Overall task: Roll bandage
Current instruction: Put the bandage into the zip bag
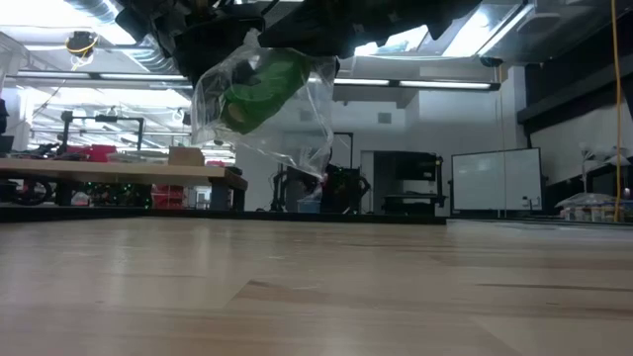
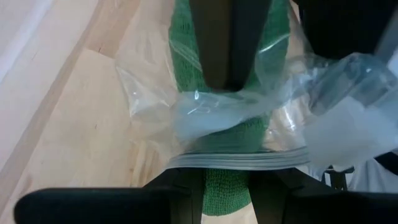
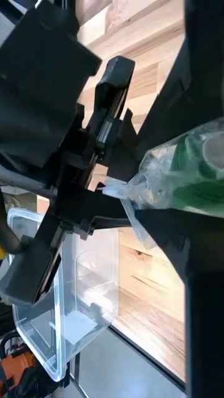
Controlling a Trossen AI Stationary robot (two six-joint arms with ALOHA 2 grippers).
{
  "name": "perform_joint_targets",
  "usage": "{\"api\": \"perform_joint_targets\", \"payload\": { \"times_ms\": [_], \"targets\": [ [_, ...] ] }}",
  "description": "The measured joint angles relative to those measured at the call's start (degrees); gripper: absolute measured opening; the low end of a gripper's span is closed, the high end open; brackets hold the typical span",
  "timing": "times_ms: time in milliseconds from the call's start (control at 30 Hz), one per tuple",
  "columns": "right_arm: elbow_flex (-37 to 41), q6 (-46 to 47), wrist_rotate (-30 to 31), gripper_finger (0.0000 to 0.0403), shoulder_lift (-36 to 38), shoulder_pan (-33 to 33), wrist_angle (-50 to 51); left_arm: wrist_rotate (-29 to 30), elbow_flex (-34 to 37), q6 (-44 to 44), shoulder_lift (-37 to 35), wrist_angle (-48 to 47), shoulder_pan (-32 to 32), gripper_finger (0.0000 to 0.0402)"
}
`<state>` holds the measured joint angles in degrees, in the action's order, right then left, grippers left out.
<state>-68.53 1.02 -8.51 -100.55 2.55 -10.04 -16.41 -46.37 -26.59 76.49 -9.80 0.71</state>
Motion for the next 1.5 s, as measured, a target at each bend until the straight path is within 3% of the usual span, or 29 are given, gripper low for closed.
{"api": "perform_joint_targets", "payload": {
  "times_ms": [467,667,1100,1500],
  "targets": [
    [0.0,0.1,0.0,0.0008,0.0,0.0,0.1,0.0,0.0,0.0,0.0,-0.1,0.0,0.0084],
    [0.0,0.2,-0.1,0.0006,0.1,0.0,0.2,0.4,0.1,3.5,0.0,-0.1,0.1,0.0103],
    [0.1,0.2,0.2,0.0003,0.1,0.1,1.7,10.5,0.1,10.9,0.0,0.4,0.1,0.0179],
    [0.1,-1.3,9.3,0.0001,5.2,0.1,8.0,10.8,0.0,12.1,-0.1,0.6,1.9,0.0175]
  ]
}}
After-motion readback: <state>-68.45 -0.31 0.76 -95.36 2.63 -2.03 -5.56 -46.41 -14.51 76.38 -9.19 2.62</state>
